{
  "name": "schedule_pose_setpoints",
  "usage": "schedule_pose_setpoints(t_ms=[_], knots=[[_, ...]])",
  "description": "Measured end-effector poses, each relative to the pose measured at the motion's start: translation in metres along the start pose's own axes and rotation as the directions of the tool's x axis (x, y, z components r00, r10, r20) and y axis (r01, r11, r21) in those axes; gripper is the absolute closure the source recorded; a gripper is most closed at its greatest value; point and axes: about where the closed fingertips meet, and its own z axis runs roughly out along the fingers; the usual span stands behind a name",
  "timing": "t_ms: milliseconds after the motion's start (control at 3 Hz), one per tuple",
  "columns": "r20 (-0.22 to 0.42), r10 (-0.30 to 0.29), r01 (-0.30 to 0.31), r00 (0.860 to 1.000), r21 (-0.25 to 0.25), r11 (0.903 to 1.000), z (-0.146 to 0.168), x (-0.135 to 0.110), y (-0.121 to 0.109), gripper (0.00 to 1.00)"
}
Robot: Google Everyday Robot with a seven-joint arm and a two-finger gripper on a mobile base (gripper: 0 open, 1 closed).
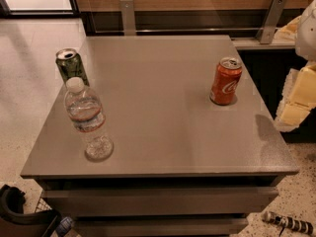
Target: Move coke can near green can
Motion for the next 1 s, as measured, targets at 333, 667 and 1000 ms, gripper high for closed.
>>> schedule_pose_setpoints(t_ms=[333,667,1000], knots=[[0.000,0.000,0.000,1.000,0.000,1.0000,0.000,0.000,0.000,0.00],[0.076,0.027,-0.029,0.997,0.030,0.9991,0.008,0.002,-0.012,0.00],[0.274,0.117,-0.136,0.955,0.053,0.9893,0.048,0.013,-0.037,0.00]])
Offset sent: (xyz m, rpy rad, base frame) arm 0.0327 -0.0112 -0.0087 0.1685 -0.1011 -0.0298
